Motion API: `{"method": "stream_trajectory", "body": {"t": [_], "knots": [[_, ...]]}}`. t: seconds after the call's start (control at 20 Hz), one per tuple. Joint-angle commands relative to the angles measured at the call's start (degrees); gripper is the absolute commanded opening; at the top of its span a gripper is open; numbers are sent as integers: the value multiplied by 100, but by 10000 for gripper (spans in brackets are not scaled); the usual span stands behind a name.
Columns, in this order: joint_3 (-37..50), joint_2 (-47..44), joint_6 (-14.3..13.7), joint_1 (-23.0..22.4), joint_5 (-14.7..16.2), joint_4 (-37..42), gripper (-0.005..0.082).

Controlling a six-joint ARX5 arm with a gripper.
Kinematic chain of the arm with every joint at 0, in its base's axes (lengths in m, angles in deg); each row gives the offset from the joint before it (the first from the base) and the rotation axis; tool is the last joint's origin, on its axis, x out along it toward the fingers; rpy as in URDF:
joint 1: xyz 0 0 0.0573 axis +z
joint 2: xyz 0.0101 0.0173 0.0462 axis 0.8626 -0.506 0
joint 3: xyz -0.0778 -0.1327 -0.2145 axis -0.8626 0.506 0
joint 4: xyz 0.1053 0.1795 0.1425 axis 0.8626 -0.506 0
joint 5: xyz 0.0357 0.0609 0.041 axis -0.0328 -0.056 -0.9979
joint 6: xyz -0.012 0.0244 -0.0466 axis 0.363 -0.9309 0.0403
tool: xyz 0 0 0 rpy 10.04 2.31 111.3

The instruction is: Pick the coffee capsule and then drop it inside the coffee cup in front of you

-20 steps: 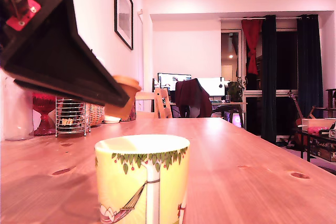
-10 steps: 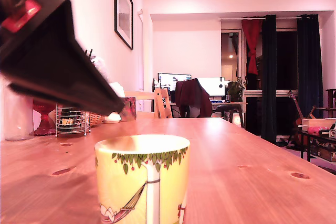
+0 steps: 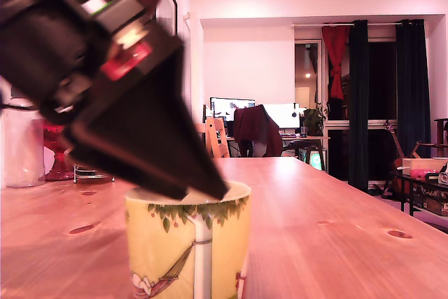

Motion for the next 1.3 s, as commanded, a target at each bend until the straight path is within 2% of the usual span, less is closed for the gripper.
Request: {"method": "stream_trajectory", "body": {"t": [0.0,0.1,0.6,0.85,1.0,1.2,1.25], "knots": [[-46,-173,79,20,-17,59,609],[-70,-188,177,20,-15,52,609],[-776,-181,170,20,-20,-22,606],[-1121,-122,131,-66,-37,-404,591],[-1132,179,79,-120,-203,-566,426],[-1132,741,-81,-131,-356,-1012,38],[-1132,887,-85,-131,-439,-1108,-20]]}}
